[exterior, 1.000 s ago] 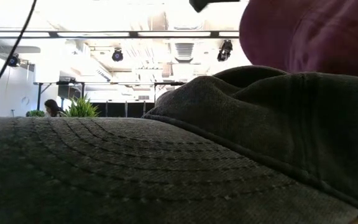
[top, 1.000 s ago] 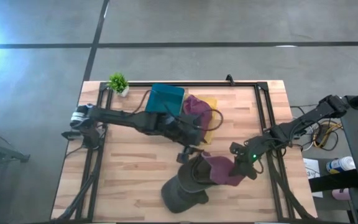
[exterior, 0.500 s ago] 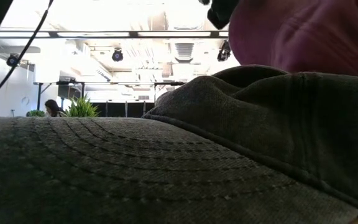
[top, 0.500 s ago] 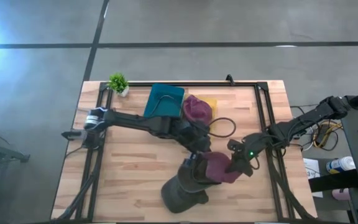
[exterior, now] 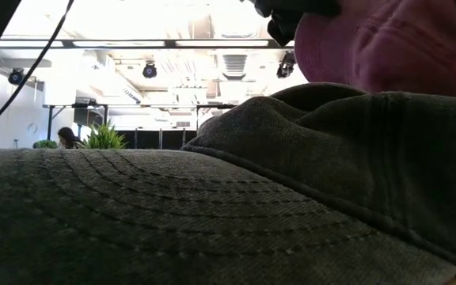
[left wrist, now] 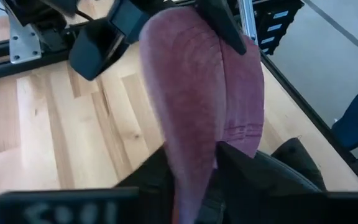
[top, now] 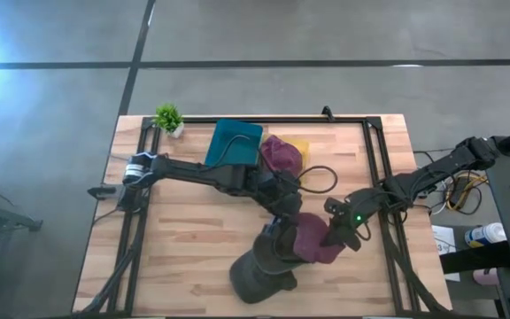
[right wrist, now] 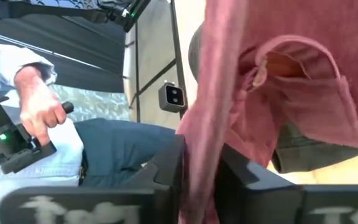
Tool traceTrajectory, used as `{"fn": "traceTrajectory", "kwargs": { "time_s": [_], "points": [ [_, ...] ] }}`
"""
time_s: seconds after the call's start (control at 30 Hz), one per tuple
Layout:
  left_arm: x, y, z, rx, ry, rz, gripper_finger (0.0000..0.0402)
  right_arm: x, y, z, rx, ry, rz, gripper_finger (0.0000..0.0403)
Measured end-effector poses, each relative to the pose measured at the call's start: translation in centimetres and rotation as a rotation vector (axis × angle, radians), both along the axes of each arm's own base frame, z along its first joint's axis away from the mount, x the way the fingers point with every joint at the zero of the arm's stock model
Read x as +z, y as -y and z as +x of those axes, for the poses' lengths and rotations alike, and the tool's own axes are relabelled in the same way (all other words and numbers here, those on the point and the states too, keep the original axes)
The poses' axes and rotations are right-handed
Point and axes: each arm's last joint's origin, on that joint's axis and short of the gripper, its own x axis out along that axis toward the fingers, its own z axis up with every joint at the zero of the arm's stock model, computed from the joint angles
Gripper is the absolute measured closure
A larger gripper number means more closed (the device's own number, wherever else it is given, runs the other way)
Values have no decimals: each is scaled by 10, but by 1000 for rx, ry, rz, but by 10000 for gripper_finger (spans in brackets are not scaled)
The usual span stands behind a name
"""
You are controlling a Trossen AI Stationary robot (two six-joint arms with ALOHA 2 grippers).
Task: Pick & Place hat
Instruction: Put the red cap into the yellow bin
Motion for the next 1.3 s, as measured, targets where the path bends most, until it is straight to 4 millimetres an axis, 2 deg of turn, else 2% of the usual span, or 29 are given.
{"fn": "traceTrajectory", "kwargs": {
  "time_s": [0.17, 0.37, 0.57, 0.7, 0.9, 1.03, 1.13, 1.3],
  "points": [
    [-1, 2, -1, -23, -10, -29, 388, 5, 2, -4, -22, -6, 48, 291],
    [-3, 2, -1, -13, -38, -134, 394, 21, 8, -17, -52, 59, 103, 224],
    [-22, -1, -3, 15, -129, -270, 396, 37, 23, -39, -222, 178, 62, 179],
    [-21, 0, 1, 3, -58, -387, 397, 42, 32, -52, -307, 219, 9, 161],
    [-6, -2, -1, -3, 102, -515, 397, 47, 42, -68, -413, 272, -19, 148],
    [-3, -7, -3, 15, 143, -510, 397, 50, 38, -64, -348, 272, 36, 147],
    [-5, -10, -2, 15, 159, -492, 397, 48, 30, -54, -251, 241, 104, 147],
    [3, -12, 1, -3, 241, -488, 395, 46, 16, -35, -95, 191, 233, 147]
  ]
}}
